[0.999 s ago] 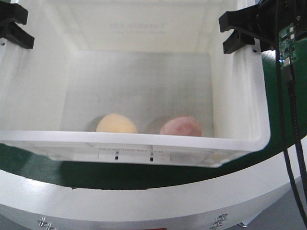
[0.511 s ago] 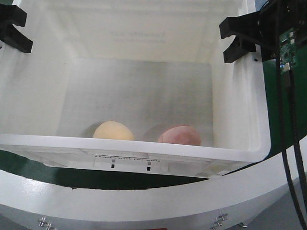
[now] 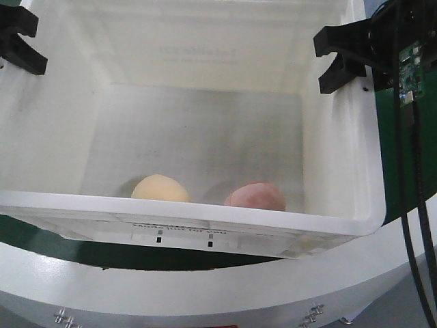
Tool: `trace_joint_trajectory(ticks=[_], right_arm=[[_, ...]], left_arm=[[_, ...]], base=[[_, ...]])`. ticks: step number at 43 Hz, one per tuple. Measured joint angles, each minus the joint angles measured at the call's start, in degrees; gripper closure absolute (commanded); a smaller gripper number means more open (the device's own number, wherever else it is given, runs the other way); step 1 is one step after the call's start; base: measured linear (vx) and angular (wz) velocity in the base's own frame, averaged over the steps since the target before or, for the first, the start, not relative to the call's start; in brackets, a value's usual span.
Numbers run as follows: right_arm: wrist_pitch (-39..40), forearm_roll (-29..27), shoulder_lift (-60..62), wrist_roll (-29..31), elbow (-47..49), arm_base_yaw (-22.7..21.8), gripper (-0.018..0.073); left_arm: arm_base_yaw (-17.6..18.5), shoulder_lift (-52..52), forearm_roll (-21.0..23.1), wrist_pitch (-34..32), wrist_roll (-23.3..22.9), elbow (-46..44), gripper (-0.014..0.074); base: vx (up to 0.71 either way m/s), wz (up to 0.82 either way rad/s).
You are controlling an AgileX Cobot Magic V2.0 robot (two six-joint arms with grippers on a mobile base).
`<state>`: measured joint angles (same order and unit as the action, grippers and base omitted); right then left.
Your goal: Place moving items into box and shelve
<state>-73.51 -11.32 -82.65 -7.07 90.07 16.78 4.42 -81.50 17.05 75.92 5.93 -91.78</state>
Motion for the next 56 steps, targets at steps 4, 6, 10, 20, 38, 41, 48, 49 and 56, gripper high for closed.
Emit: trace_joint_trajectory(ticks=[4,6,10,20,38,41,48,49,56], right_arm=[[-0.1,-0.1,0.0,0.0,0.0,0.0,0.0559],[-0.1,-0.1,0.0,0.0,0.0,0.0,0.0559],[-0.4,-0.9,0.3,0.0,0.0,0.0,0.0559],[0.0,-1.0,2.0,-0.1,0.0,0.0,0.0559],[0.2,-0.2,4.1,-0.9,0.0,-0.1,0.0559],[-0.5,-0.3,4.2,-1.2,0.0,-0.1,0.0559],[-0.5,-0.3,4.2,-1.2,0.0,-0.1,0.0559],[-0.5,-0.3,4.2,-1.2,0.0,-0.1,0.0559],[-0.5,-0.3,4.2,-1.2,0.0,-0.1,0.0559]], left_arm=[[0.0,0.1,0.0,0.0,0.0,0.0,0.0597],[0.0,0.3,0.0,0.0,0.0,0.0,0.0597],[0.0,2.9,0.0,0.0,0.6,0.0,0.0597],[0.0,3.3,0.2,0.0,0.7,0.0,0.0597],[0.0,3.5,1.5,0.0,0.7,0.0,0.0597],[0.0,3.5,2.3,0.2,0.8,0.0,0.0597],[0.0,3.5,2.3,0.2,1.0,0.0,0.0597],[0.0,3.5,2.3,0.2,1.0,0.0,0.0597],[-0.1,3.5,2.3,0.2,1.0,0.0,0.0597]], base=[[0.00,0.00],[0.00,0.00],[0.00,0.00],[0.00,0.00],[0.00,0.00],[0.00,0.00],[0.00,0.00],[0.00,0.00],[0.00,0.00]])
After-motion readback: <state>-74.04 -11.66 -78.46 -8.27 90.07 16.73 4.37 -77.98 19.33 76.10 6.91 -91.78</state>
